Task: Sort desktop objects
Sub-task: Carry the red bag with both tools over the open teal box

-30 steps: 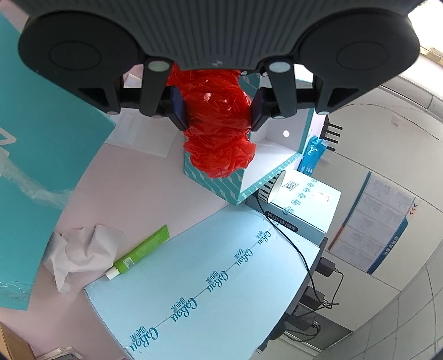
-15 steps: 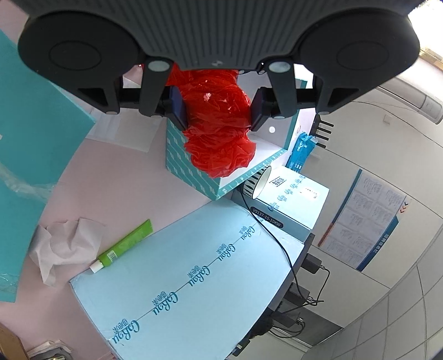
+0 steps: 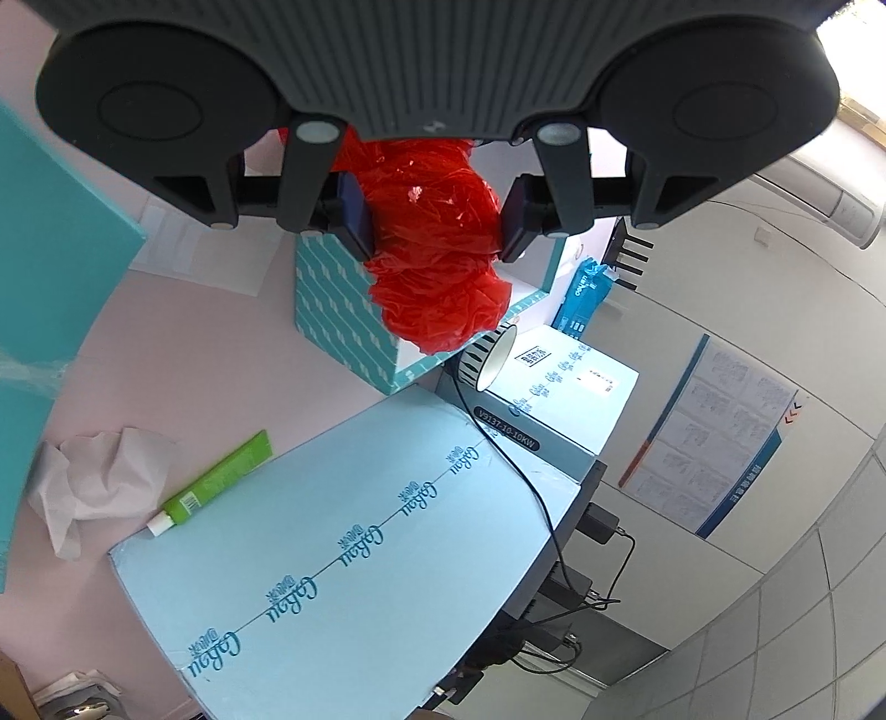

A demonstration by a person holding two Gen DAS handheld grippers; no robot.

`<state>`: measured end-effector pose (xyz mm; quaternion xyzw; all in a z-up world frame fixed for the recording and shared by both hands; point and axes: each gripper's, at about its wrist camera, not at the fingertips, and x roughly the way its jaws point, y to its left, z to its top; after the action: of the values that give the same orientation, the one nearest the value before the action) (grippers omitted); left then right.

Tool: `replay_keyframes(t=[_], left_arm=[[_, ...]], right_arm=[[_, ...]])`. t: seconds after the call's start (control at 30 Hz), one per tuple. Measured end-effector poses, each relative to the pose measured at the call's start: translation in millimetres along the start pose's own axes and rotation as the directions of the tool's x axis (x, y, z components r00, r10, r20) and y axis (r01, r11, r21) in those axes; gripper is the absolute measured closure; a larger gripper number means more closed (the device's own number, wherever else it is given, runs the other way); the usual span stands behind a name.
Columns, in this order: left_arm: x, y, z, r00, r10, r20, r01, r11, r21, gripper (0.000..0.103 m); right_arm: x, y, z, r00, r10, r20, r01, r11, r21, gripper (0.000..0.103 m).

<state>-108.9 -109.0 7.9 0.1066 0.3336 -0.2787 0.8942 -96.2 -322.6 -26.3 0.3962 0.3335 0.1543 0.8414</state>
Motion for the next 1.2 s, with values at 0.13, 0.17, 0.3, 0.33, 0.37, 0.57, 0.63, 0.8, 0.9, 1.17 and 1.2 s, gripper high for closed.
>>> replay_keyframes(t=[0.13, 0.17, 0.3, 0.33, 0.37, 0.57, 0.63, 0.8, 0.9, 1.17, 1.2], left_arm=[[1, 7, -1, 1.000, 0.005, 0.006, -0.005, 1.000, -0.003, 0.076], [2, 9, -1, 1.000, 0.006, 0.007, -0.006, 1.000, -0.005, 0.076], [6, 12, 3, 1.000, 0.006, 0.012, -0.005, 1.000, -0.010, 0.076], [7, 11, 4, 1.000, 0.006, 0.014, -0.006, 1.000, -0.011, 0.076], [8, 9, 6, 1.000, 0.007, 0.016, -0.007, 1.000, -0.010, 0.076], [1, 16, 11, 0.999, 0.009, 0.031, -0.009, 1.000, -0.007, 0.076], [5, 19, 9, 0.999, 0.010, 0.035, -0.009, 1.000, -0.011, 0.076], [8, 26, 5, 0.999, 0.011, 0.038, -0.010, 1.000, -0.021, 0.076], [12, 28, 0, 0.999, 0.012, 0.036, -0.012, 1.000, -0.024, 0.076], [16, 35, 4, 1.000, 0.018, 0.015, -0.018, 1.000, -0.018, 0.076], [17, 37, 4, 1.000, 0.019, 0.011, -0.019, 1.000, -0.016, 0.076]], right_arm=[[5, 6, 0, 1.000, 0.004, 0.005, -0.004, 1.000, -0.007, 0.050], [7, 7, 0, 1.000, 0.005, 0.005, -0.005, 1.000, -0.009, 0.050], [12, 12, 0, 1.000, 0.011, 0.007, -0.011, 1.000, -0.012, 0.050], [13, 13, 0, 1.000, 0.012, 0.009, -0.011, 1.000, -0.012, 0.050], [14, 13, 1, 1.000, 0.013, 0.011, -0.013, 1.000, -0.012, 0.050], [17, 20, 3, 0.999, 0.025, 0.027, -0.024, 1.000, -0.016, 0.050], [17, 23, 3, 0.999, 0.030, 0.032, -0.030, 0.999, -0.017, 0.050], [21, 28, 2, 0.999, 0.036, 0.041, -0.035, 0.999, -0.019, 0.050], [24, 30, 1, 0.998, 0.038, 0.040, -0.038, 0.999, -0.012, 0.050], [33, 38, -1, 0.999, 0.040, 0.033, -0.040, 0.999, 0.010, 0.050], [33, 38, -1, 0.999, 0.041, 0.033, -0.041, 0.999, 0.017, 0.050]])
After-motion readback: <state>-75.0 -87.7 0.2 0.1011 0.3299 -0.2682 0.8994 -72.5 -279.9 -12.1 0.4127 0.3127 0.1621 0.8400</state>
